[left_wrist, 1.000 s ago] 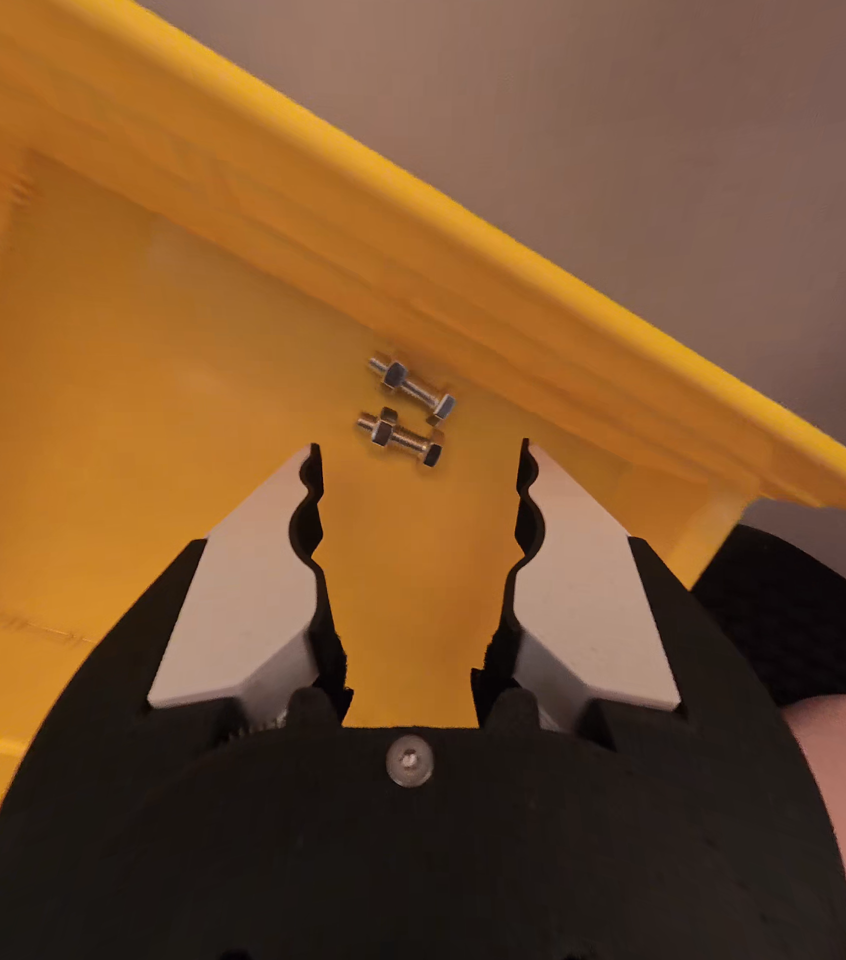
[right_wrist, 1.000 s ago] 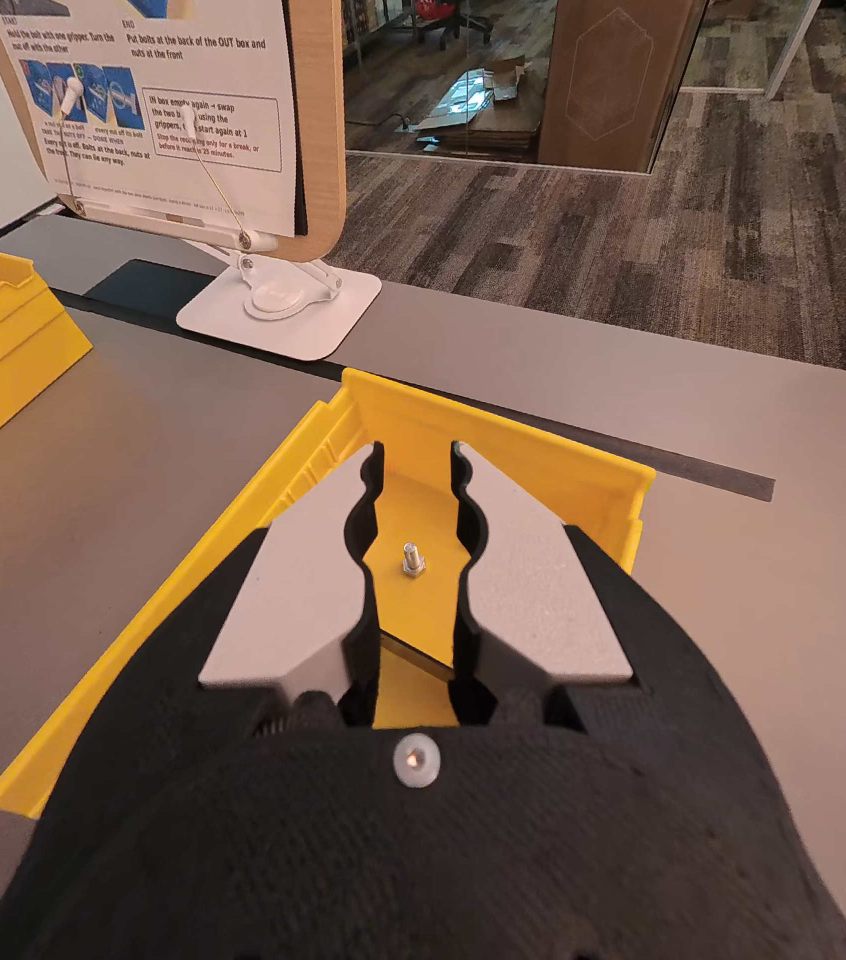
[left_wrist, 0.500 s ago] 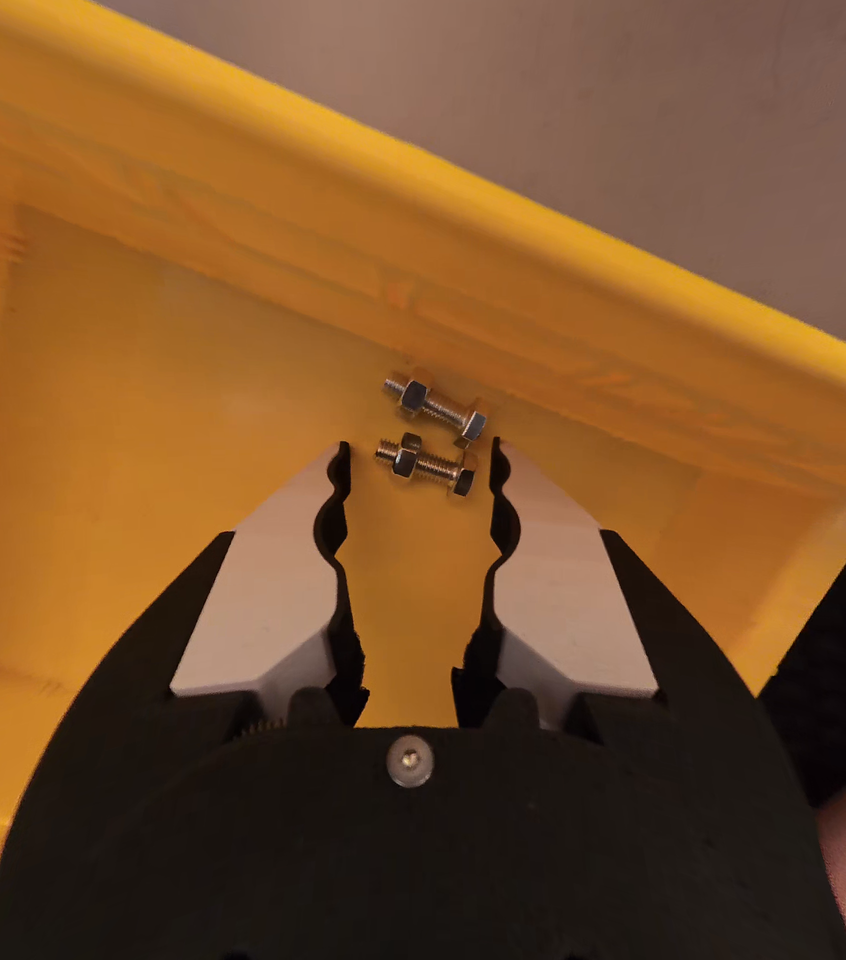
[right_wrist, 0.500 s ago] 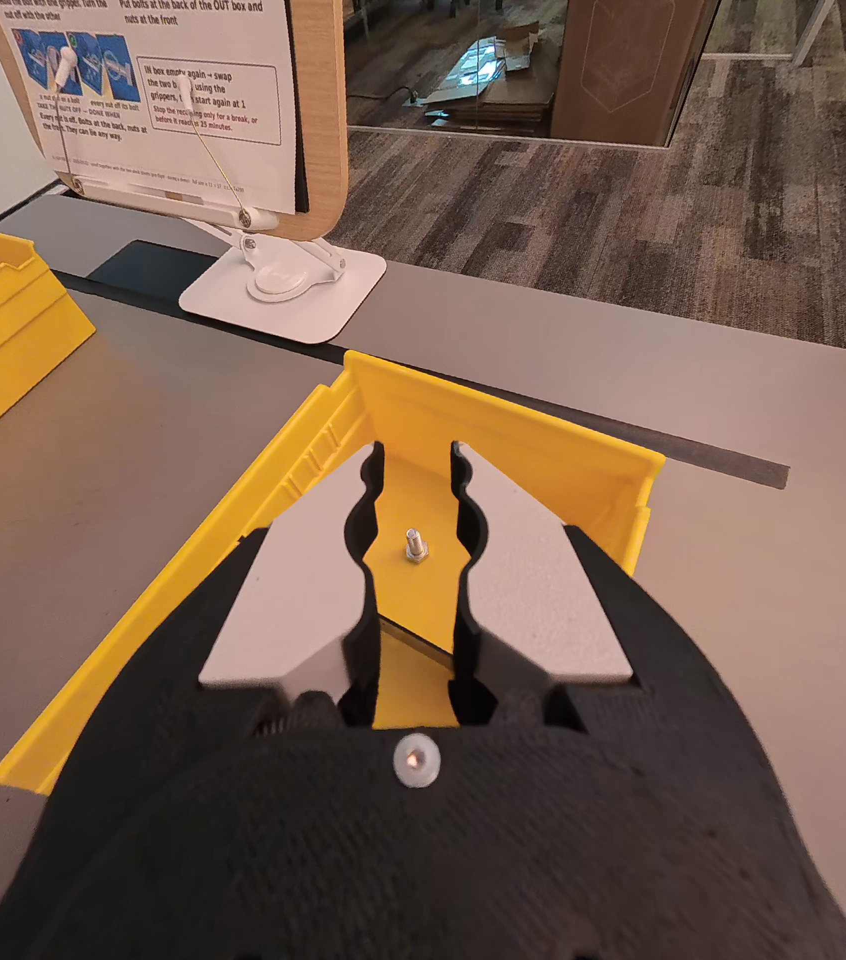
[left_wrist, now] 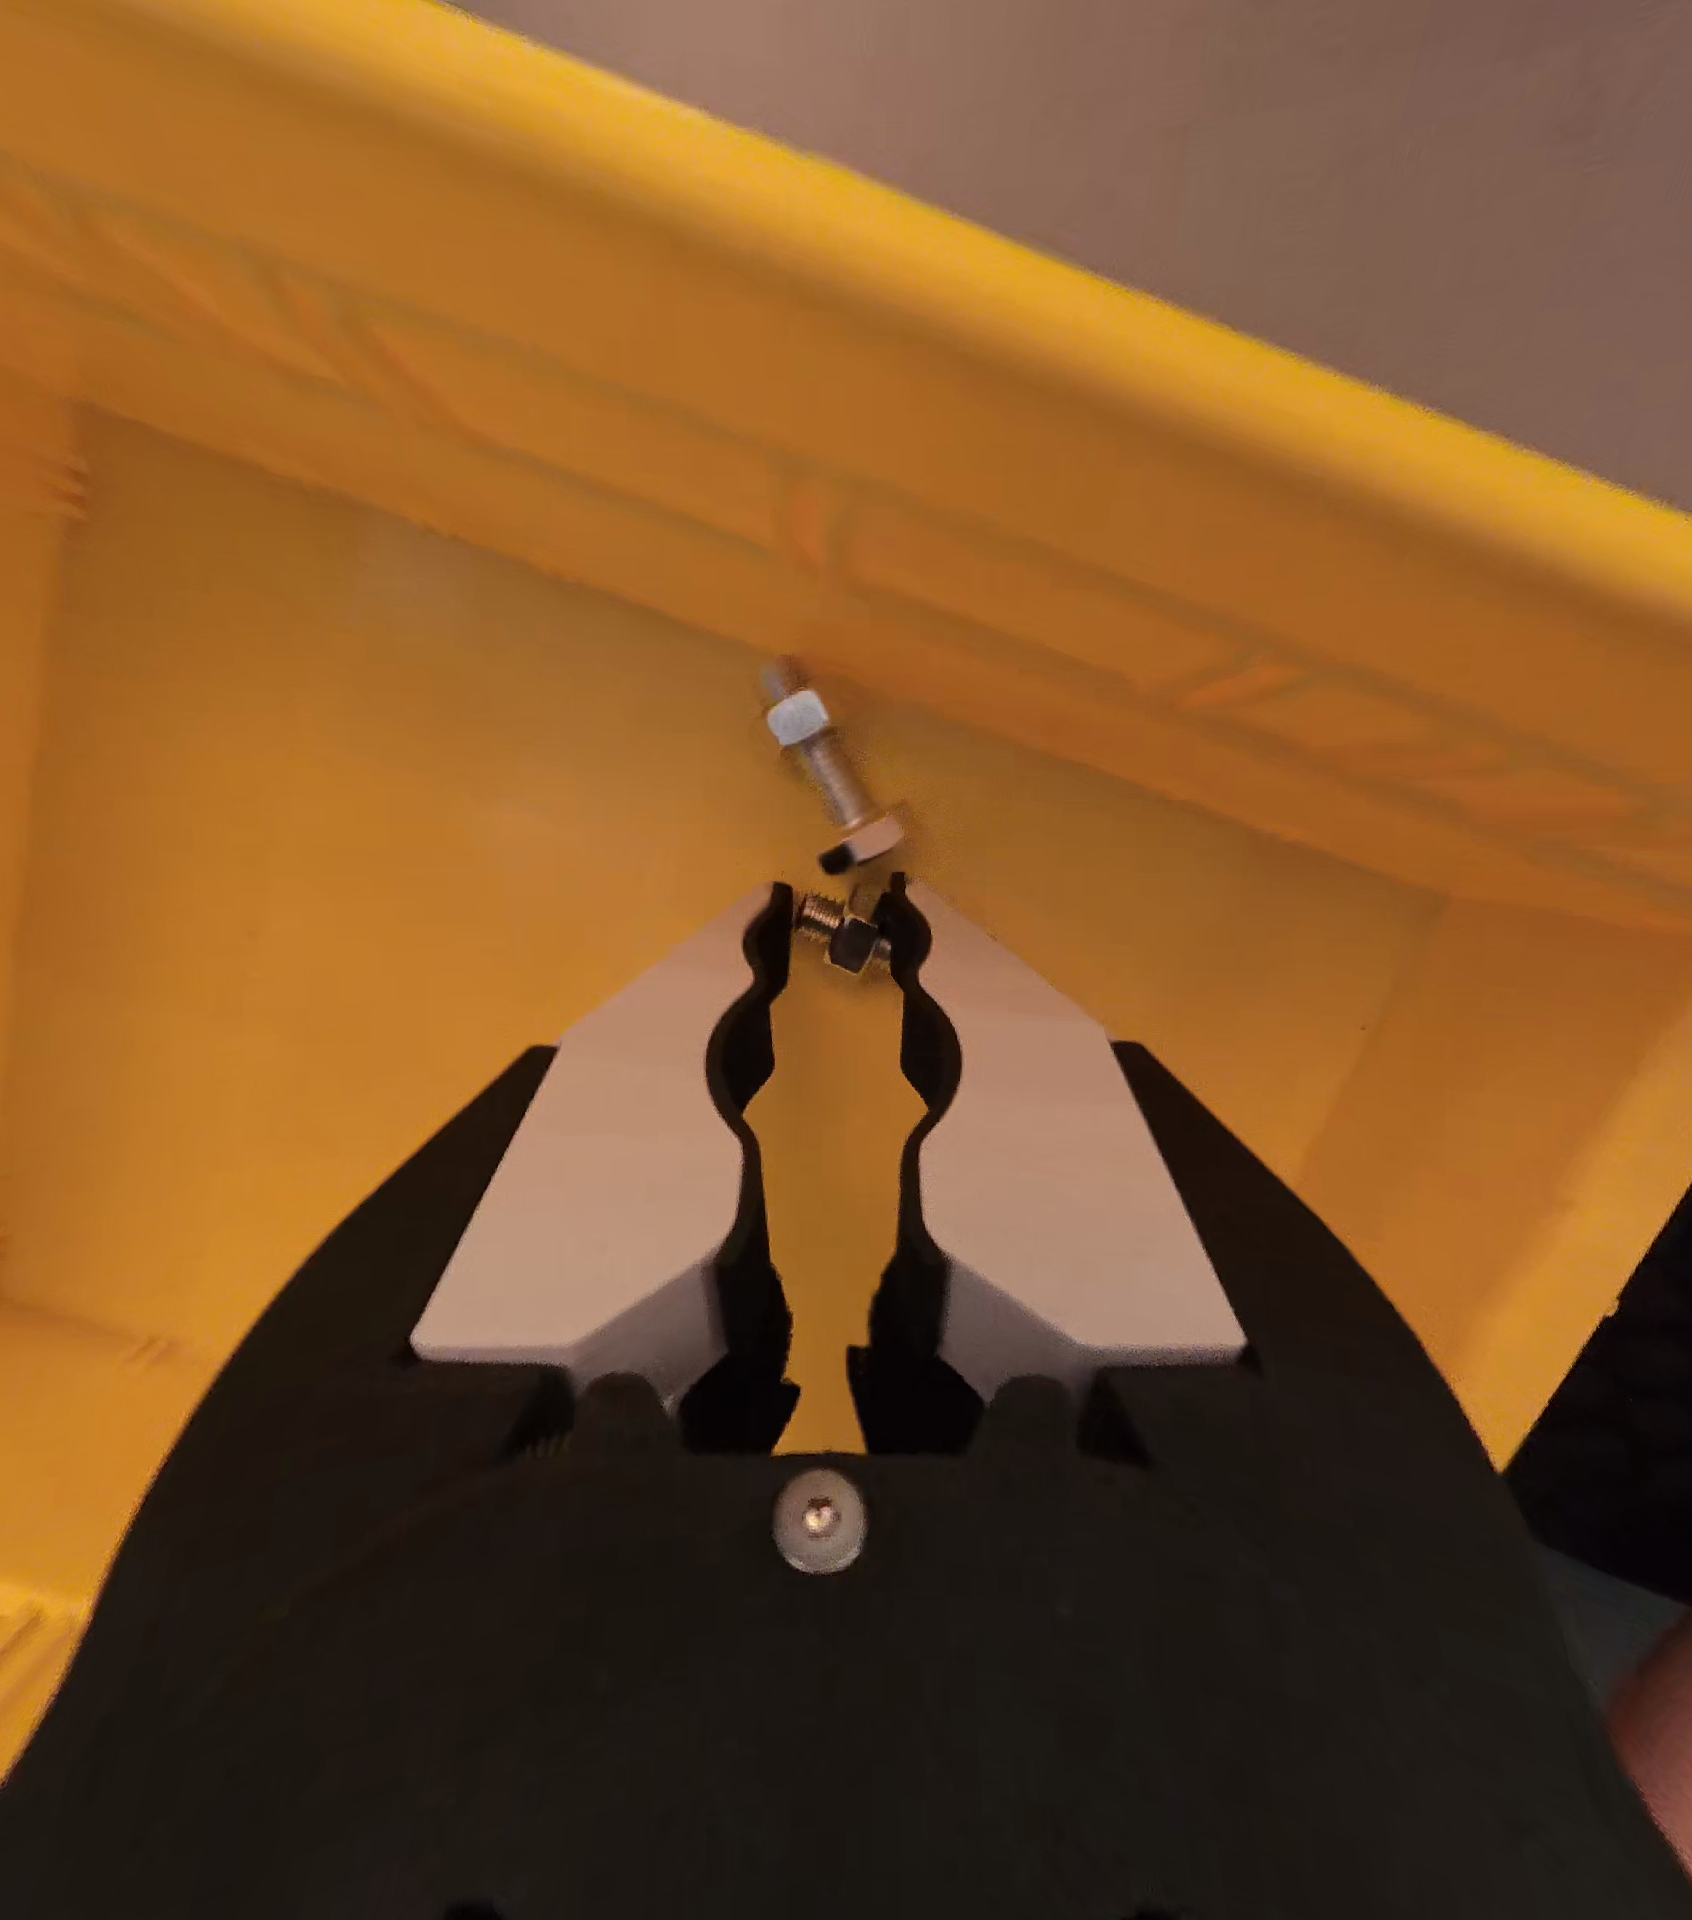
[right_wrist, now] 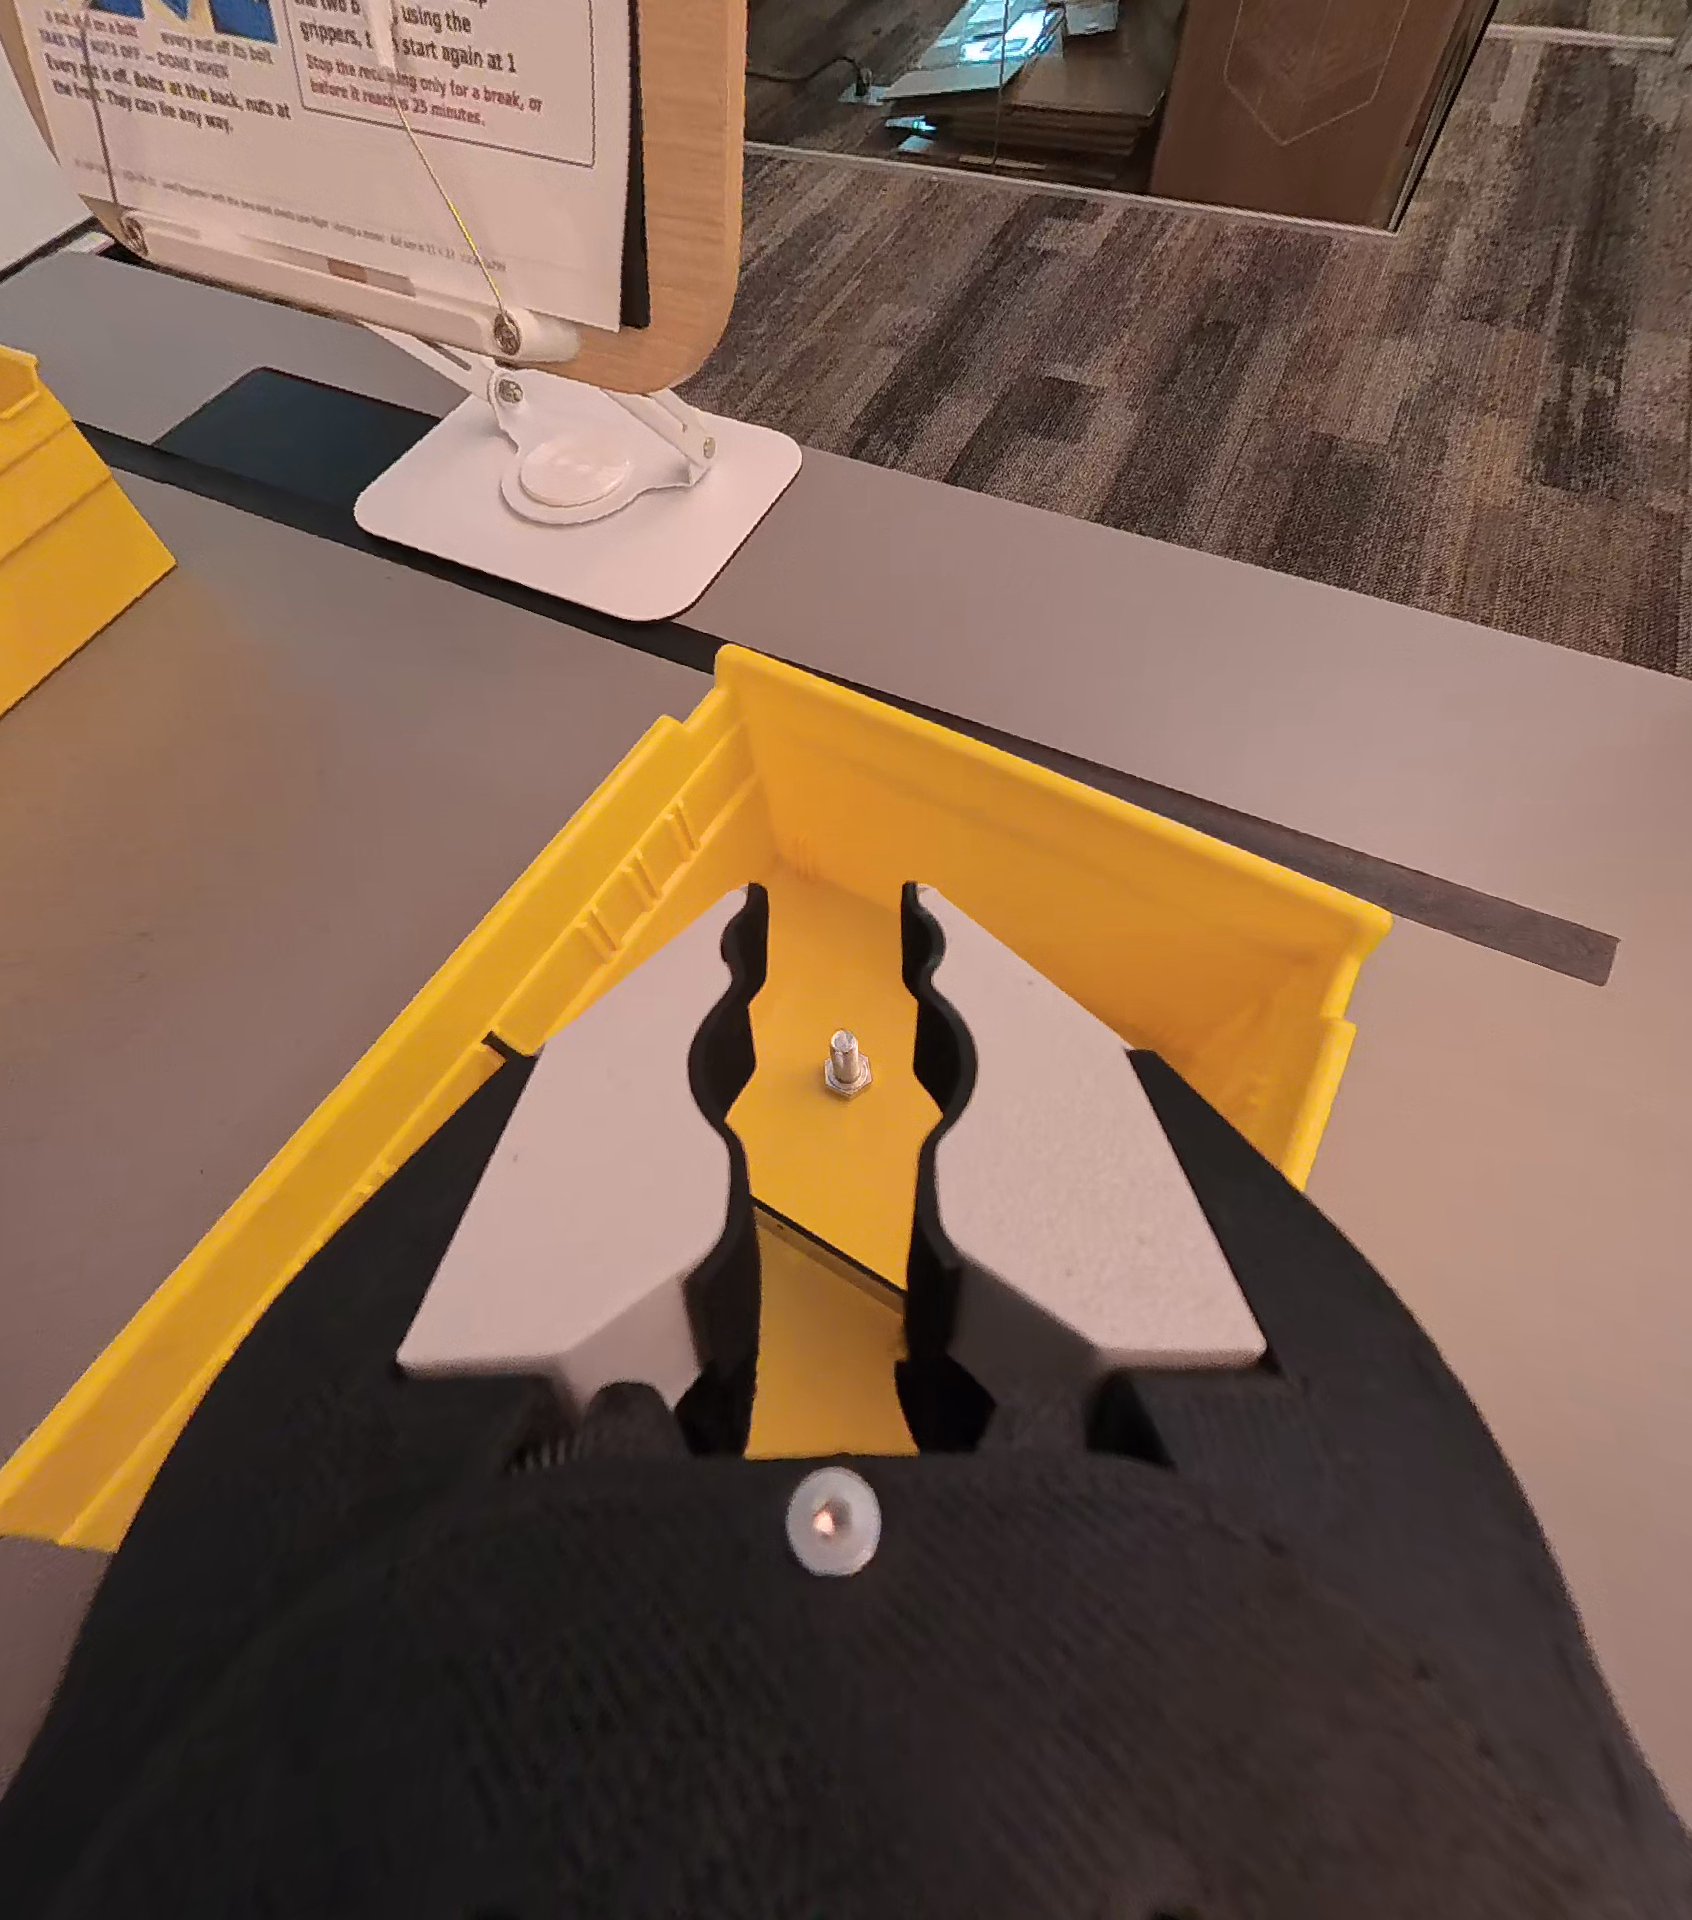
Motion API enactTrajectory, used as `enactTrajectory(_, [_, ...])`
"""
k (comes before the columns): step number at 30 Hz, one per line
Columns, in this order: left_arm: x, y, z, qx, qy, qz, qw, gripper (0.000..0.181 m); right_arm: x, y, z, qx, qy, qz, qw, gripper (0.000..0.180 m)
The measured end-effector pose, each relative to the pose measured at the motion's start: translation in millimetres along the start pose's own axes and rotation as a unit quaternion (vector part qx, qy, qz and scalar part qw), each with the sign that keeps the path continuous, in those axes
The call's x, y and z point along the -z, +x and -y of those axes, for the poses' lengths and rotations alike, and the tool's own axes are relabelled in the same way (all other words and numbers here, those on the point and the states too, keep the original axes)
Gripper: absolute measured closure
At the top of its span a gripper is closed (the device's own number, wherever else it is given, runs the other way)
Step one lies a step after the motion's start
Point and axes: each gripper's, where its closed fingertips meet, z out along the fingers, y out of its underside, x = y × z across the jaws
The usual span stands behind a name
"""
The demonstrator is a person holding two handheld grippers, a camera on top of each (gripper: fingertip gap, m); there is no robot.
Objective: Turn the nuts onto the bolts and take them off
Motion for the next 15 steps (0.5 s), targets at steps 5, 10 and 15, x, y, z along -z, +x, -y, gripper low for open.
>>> enactTrajectory(5, [6, -7, -4, 0.010, -0.007, 0.021, 1.000, 0.164, -1, -2, 1, 0.001, 0.001, 0.003, 1.000, 0.155])
enactTrajectory(10, [18, -13, -7, 0.016, -0.009, 0.047, 0.999, 0.165, -3, -4, 1, 0.006, -0.001, 0.004, 1.000, 0.155])
enactTrajectory(15, [49, -20, 8, 0.004, 0.029, 0.106, 0.994, 0.165, -5, -14, 9, 0.019, 0.007, 0.008, 1.000, 0.155])
